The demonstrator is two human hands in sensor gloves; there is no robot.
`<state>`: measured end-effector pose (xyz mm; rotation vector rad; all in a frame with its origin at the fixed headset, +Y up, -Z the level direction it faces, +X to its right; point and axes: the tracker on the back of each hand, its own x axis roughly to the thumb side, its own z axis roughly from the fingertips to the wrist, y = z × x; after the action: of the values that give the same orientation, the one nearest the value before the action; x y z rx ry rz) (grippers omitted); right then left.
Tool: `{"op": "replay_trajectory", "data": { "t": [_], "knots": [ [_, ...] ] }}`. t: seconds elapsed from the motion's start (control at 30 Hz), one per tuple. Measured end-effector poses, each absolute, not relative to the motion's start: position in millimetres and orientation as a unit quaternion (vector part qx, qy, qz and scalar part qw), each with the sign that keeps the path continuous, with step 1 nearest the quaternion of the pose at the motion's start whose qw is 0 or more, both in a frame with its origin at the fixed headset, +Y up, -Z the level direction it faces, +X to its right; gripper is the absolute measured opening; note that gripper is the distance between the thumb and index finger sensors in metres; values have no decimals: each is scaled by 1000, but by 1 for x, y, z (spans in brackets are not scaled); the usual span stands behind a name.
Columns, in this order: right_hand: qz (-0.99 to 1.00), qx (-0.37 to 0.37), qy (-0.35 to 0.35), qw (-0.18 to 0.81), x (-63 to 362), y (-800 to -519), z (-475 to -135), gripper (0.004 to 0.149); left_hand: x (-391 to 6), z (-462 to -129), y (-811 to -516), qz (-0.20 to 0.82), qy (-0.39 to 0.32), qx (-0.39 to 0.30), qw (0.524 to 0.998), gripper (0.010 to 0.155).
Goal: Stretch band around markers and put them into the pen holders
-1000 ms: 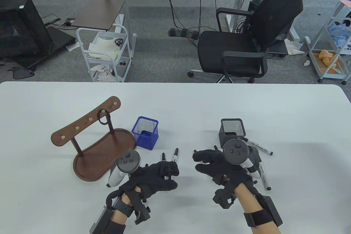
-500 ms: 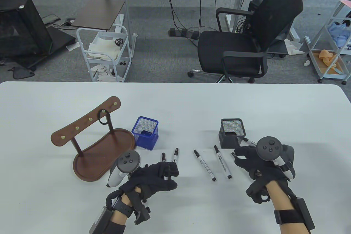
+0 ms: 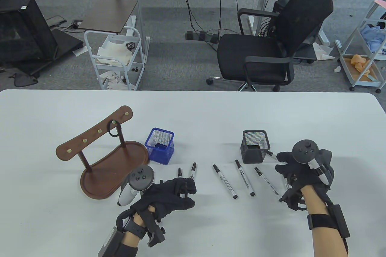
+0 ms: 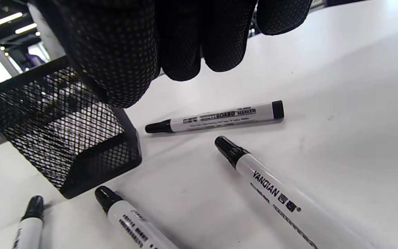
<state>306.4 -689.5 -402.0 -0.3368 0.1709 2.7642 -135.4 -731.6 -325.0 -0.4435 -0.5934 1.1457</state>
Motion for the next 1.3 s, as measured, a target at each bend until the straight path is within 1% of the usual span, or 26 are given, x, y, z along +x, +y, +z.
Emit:
{"op": "replay_trajectory", "data": {
  "t": [0.3, 0.53, 0.9, 1.3],
  "knots": [
    [968, -169, 69, 172, 316, -711, -426, 56, -135, -325, -732, 528, -274, -206, 777, 76],
    [961, -194, 89, 176, 318, -728, -441, 55, -135, -325, -732, 526, -274, -208, 778, 76],
    [960, -213, 103, 153, 317, -733, -454, 55, -136, -326, -732, 527, -274, -209, 777, 75],
    [956, -224, 120, 147, 320, -741, -457, 49, -135, -326, -732, 527, -275, -213, 775, 74]
  ]
}}
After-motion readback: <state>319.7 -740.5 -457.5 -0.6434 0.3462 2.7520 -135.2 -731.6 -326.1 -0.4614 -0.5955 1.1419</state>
